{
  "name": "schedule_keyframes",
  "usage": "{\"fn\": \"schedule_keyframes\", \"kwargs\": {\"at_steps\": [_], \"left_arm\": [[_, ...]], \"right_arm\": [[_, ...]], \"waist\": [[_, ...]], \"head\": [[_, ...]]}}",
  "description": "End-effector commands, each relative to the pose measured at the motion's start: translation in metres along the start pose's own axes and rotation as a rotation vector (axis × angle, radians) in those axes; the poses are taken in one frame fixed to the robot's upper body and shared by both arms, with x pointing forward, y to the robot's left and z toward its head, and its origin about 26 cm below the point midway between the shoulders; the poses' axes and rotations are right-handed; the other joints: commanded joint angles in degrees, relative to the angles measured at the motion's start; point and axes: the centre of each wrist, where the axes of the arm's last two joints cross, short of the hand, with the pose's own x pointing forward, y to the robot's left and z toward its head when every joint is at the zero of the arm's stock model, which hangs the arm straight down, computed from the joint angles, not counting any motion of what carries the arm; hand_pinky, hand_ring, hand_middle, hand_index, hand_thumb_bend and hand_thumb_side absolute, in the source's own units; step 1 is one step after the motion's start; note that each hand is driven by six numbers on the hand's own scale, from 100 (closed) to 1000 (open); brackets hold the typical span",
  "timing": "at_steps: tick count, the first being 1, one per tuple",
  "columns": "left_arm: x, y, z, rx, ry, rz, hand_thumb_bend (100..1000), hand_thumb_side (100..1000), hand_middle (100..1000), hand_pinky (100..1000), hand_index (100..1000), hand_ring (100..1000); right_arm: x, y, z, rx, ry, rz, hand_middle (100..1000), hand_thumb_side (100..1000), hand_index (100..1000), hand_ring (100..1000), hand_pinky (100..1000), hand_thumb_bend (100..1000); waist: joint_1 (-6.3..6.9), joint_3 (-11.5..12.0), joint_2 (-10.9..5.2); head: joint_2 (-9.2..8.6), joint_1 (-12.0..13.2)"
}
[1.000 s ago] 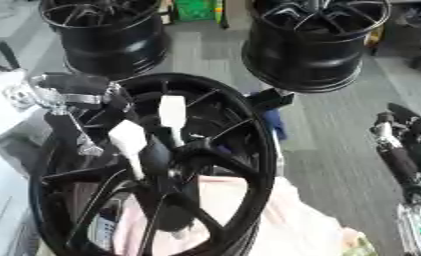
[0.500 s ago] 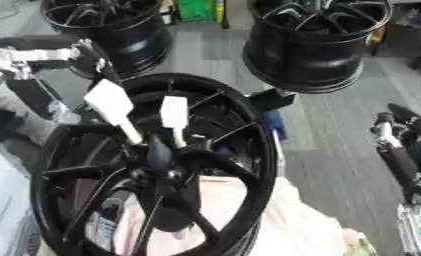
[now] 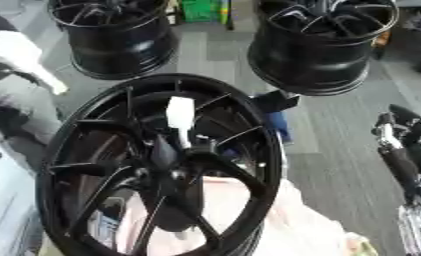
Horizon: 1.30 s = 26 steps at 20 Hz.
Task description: Pull the pin out of the wheel hub.
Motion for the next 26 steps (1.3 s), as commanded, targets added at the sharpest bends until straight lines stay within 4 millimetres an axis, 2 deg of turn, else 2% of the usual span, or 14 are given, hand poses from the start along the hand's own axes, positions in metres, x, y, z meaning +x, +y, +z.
{"fn": "schedule_keyframes", "kwargs": {"at_steps": [1, 2, 4, 5, 6, 7, 13, 14, 15, 16, 17, 21, 23, 26], "left_arm": [[-0.03, 0.012, 0.045, -0.099, 0.076, -0.122, 206, 217, 522, 657, 658, 505], [-0.04, 0.005, 0.053, -0.09, 0.14, -0.116, 217, 223, 545, 665, 681, 527], [-0.06, -0.013, 0.066, -0.082, 0.277, -0.103, 388, 519, 765, 760, 872, 726], [-0.068, -0.023, 0.071, -0.071, 0.341, -0.094, 439, 593, 796, 781, 892, 756], [-0.074, -0.031, 0.075, -0.054, 0.39, -0.096, 454, 619, 806, 787, 899, 766], [-0.079, -0.04, 0.077, -0.034, 0.427, -0.098, 479, 685, 833, 798, 913, 787], [-0.094, -0.077, 0.082, 0.056, 0.522, -0.089, 457, 717, 866, 801, 922, 798], [-0.095, -0.081, 0.082, 0.076, 0.525, -0.082, 437, 705, 856, 793, 917, 789], [-0.095, -0.084, 0.082, 0.1, 0.522, -0.073, 375, 669, 823, 770, 901, 763], [-0.094, -0.087, 0.081, 0.13, 0.511, -0.061, 367, 665, 820, 768, 899, 760], [-0.093, -0.089, 0.08, 0.161, 0.493, -0.046, 299, 644, 800, 748, 883, 739], [-0.075, -0.096, 0.064, 0.343, 0.346, 0.061, 122, 601, 743, 711, 827, 676], [-0.061, -0.101, 0.053, 0.451, 0.273, 0.141, 100, 607, 730, 700, 814, 658], [-0.036, -0.119, 0.032, 0.568, 0.178, 0.327, 100, 671, 722, 687, 801, 644]], "right_arm": [[0.005, -0.005, -0.005, -0.01, -0.025, 0.016, 690, 524, 829, 642, 727, 100], [0.005, -0.005, -0.005, -0.01, -0.025, 0.015, 690, 524, 829, 642, 727, 100], [0.005, -0.004, -0.005, -0.01, -0.024, 0.013, 689, 524, 829, 642, 727, 100], [0.005, -0.005, -0.005, -0.011, -0.024, 0.013, 689, 524, 829, 642, 727, 100], [0.005, -0.005, -0.005, -0.013, -0.024, 0.013, 689, 523, 829, 642, 727, 100], [0.005, -0.005, -0.005, -0.016, -0.024, 0.012, 689, 524, 829, 642, 727, 100], [0.006, -0.003, -0.005, -0.016, -0.024, 0.004, 689, 524, 829, 642, 727, 100], [0.006, -0.003, -0.005, -0.017, -0.024, 0.003, 689, 524, 829, 642, 727, 100], [0.006, -0.003, -0.005, -0.018, -0.023, 0.002, 689, 524, 829, 642, 728, 100], [0.006, -0.003, -0.005, -0.02, -0.023, 0.002, 689, 524, 829, 642, 728, 100], [0.006, -0.003, -0.005, -0.021, -0.023, 0.001, 689, 524, 829, 642, 728, 100], [0.006, -0.002, -0.005, -0.022, -0.023, -0.006, 689, 527, 829, 642, 728, 100], [0.006, -0.001, -0.005, -0.019, -0.023, -0.011, 689, 528, 829, 642, 728, 100], [0.006, 0.001, -0.005, -0.017, -0.023, -0.019, 689, 527, 829, 642, 728, 100]], "waist": [[-0.08, 0.1, -0.56], [-0.13, 0.1, -0.53], [-0.34, 0.0, -0.42], [-0.46, 0.0, -0.36], [-0.57, -0.1, -0.31], [-0.7, -0.1, -0.23], [-1.15, -0.2, 0.04], [-1.2, -0.2, 0.05], [-1.26, -0.2, 0.05], [-1.3, -0.2, 0.06], [-1.35, -0.1, 0.07], [-1.53, 0.2, 0.23], [-1.68, 0.3, 0.36], [-2.09, 0.5, 0.59]], "head": [[0.27, -0.2], [0.27, -0.1], [0.27, -0.2], [0.27, -0.2], [0.27, -0.2], [0.27, -0.2], [0.27, -0.1], [0.27, -0.1], [0.27, -0.1], [0.27, -0.1], [0.27, -0.1], [0.27, 0.0], [0.27, 0.0], [0.27, 0.1]]}}
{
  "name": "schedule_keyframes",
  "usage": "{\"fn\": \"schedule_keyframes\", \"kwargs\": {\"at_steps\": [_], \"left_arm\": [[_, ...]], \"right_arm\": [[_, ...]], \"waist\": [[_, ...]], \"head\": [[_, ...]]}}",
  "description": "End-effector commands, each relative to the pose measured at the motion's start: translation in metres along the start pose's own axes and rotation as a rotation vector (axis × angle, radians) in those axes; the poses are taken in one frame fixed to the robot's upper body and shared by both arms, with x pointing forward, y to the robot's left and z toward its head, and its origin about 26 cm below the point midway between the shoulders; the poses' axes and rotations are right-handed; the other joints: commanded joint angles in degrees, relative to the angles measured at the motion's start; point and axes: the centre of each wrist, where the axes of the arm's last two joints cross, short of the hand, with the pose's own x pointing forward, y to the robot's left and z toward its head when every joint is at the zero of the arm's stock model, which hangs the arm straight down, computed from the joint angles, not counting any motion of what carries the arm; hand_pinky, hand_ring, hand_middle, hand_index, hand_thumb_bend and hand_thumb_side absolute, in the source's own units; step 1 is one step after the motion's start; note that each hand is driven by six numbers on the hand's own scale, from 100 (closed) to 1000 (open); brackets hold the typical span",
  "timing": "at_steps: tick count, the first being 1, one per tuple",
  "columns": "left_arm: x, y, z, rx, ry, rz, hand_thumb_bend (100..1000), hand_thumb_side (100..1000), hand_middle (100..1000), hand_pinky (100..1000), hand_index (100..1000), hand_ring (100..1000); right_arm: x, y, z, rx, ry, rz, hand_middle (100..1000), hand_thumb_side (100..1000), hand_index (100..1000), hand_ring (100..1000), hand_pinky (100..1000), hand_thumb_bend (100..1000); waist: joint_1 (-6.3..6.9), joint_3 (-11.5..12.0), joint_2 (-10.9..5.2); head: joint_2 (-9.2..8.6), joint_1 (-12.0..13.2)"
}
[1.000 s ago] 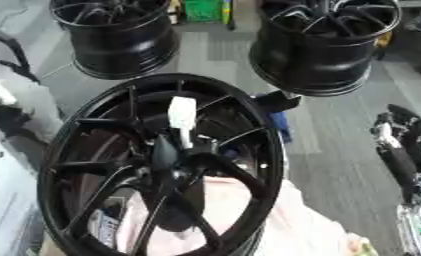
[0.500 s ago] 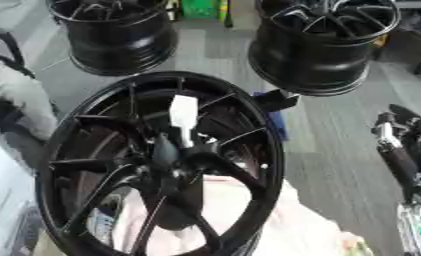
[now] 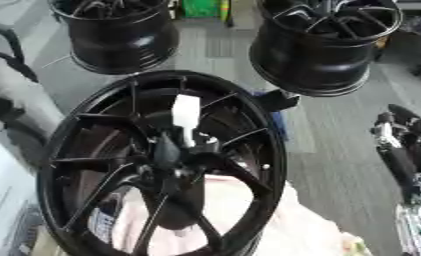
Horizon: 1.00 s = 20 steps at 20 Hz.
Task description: Pull the pin out of the wheel hub.
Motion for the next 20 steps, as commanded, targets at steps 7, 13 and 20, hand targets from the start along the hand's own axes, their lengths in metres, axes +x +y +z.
{"fn": "schedule_keyframes", "kwargs": {"at_steps": [7, 13, 20], "left_arm": [[0.079, -0.041, -0.003, 0.102, -0.13, 0.397, 100, 716, 715, 682, 798, 639], [0.097, -0.06, 0.009, 0.107, -0.109, 0.519, 100, 738, 702, 677, 792, 630], [0.107, -0.071, 0.011, 0.078, -0.105, 0.56, 105, 750, 696, 675, 790, 624]], "right_arm": [[0.007, 0.001, -0.006, -0.004, -0.03, -0.017, 689, 528, 829, 642, 728, 100], [0.008, 0.004, -0.006, 0.008, -0.036, -0.029, 689, 528, 829, 642, 728, 100], [0.01, 0.007, -0.008, 0.021, -0.043, -0.039, 689, 530, 829, 642, 728, 100]], "waist": [[-0.86, 0.2, 0.34], [-1.05, 0.3, 1.0], [-1.19, 0.2, 1.67]], "head": [[0.27, 0.4], [0.27, 0.7], [0.27, 0.7]]}}
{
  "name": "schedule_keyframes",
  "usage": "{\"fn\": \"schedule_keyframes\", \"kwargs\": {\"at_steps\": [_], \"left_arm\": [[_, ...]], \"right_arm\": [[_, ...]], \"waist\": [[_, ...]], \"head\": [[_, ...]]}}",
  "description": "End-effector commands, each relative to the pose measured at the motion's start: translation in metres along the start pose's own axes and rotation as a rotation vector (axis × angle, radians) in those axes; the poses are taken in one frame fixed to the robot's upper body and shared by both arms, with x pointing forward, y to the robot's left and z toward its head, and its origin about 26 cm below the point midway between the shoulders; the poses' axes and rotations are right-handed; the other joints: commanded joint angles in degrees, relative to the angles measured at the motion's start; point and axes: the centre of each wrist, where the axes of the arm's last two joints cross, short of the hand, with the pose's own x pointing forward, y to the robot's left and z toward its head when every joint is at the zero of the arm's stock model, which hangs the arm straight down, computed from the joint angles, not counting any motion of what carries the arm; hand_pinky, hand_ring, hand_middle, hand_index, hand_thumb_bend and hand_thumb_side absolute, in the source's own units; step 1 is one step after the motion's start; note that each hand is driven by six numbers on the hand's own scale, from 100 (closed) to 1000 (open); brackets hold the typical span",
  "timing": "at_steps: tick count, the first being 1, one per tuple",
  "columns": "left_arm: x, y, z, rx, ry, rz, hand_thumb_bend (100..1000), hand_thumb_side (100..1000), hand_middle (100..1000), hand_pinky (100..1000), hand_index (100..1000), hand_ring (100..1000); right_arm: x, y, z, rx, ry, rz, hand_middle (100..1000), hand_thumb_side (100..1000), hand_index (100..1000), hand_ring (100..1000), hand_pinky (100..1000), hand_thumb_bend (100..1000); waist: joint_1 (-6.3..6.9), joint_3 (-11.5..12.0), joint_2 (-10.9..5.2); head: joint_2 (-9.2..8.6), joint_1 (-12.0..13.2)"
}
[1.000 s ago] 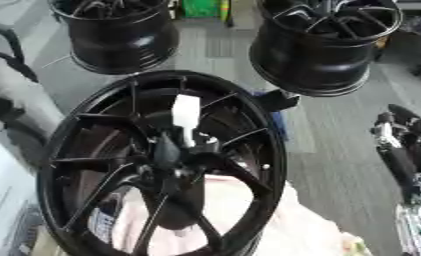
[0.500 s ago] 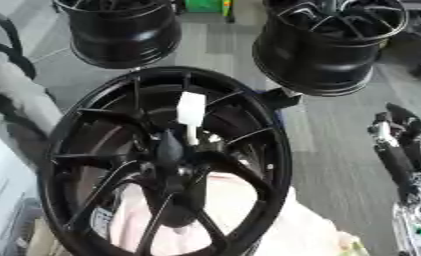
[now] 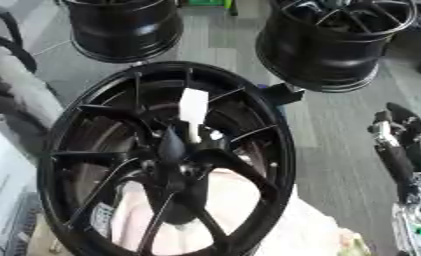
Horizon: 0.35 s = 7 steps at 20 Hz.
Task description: Pull the pin out of the wheel hub.
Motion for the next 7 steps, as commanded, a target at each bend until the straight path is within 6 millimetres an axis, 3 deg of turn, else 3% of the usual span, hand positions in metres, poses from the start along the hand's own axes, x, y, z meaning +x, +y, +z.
{"fn": "schedule_keyframes", "kwargs": {"at_steps": [1, 7], "left_arm": [[0.0105, -0.0012, -0.0015, -0.014, -0.023, -0.008, 105, 750, 696, 675, 790, 624], [0.0097, -0.0067, -0.0002, -0.031, -0.014, 0.0, 102, 752, 693, 674, 786, 623]], "right_arm": [[0.0073, -0.0005, -0.0053, 0.008, -0.03, -0.004, 689, 530, 829, 642, 728, 100], [0.0075, -0.0007, -0.0056, 0.008, -0.031, -0.004, 689, 529, 829, 642, 729, 100]], "waist": [[0.0, 0.0, -0.49], [-0.07, 0.0, -0.57]], "head": [[0.27, 0.2], [0.27, -0.1]]}}
